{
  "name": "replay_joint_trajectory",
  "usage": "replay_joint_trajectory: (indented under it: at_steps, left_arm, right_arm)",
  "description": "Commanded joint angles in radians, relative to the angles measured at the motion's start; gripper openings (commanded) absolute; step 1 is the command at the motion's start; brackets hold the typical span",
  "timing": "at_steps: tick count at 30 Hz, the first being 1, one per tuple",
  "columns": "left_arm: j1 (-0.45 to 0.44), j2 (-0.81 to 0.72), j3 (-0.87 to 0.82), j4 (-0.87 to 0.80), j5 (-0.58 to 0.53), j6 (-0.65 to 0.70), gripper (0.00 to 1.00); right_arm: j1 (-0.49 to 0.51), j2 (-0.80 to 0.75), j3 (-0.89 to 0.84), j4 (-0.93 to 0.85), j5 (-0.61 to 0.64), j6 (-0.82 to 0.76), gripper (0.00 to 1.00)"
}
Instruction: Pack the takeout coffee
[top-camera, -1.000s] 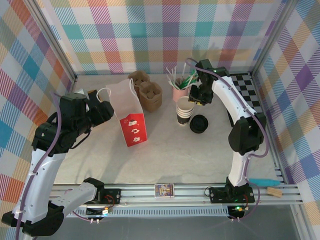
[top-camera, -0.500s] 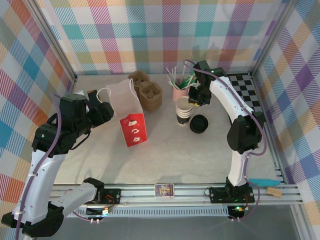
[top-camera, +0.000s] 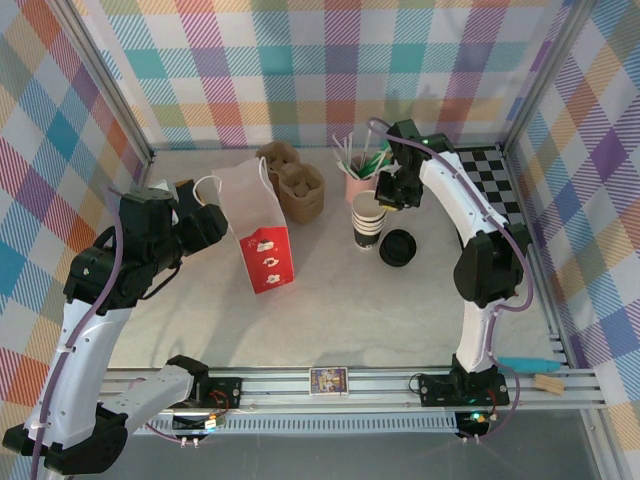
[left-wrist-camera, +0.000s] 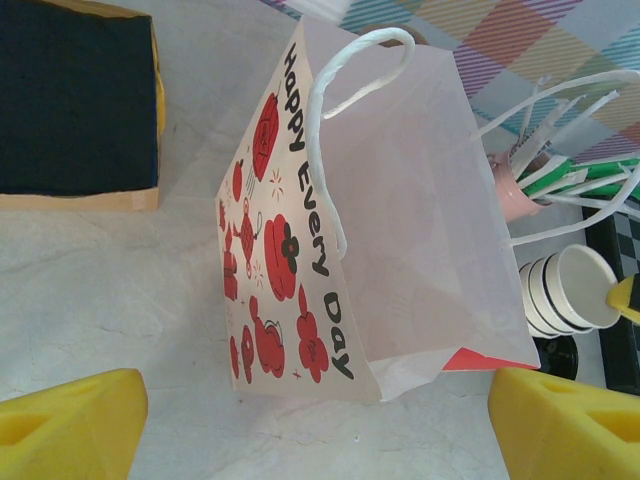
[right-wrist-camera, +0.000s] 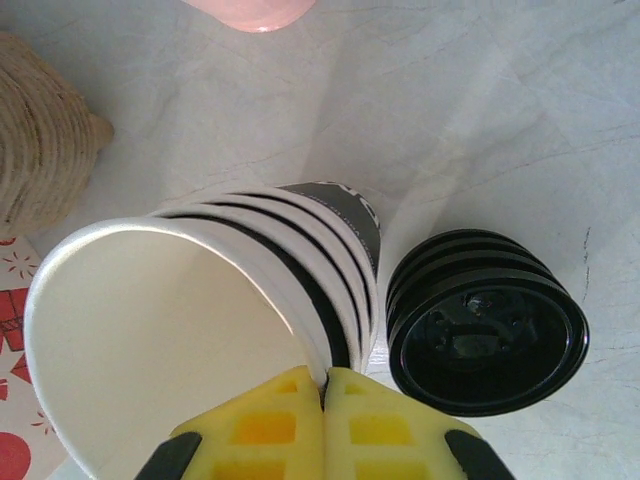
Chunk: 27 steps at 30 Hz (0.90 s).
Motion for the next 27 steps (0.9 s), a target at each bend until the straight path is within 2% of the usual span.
replay_joint_trajectory:
  at_steps: [1, 17, 27]
  left_arm:
    - [0.008, -0.013, 0.002, 0.016, -0.014, 0.012, 0.88]
    - [0.008, 0.001, 0.029, 0.022, -0.01, 0.019, 0.88]
    - [0.008, 0.003, 0.082, 0.041, -0.013, 0.023, 0.88]
  right_arm:
    - [0.009, -0.001, 0.069, -0.039, 0.001, -0.002, 0.01]
    - [0.011, 0.001, 0.177, -0.1, -0.007, -0.007, 0.0]
    - [0.015, -0.006, 0.369, -0.212, -0.01, -0.019, 0.0]
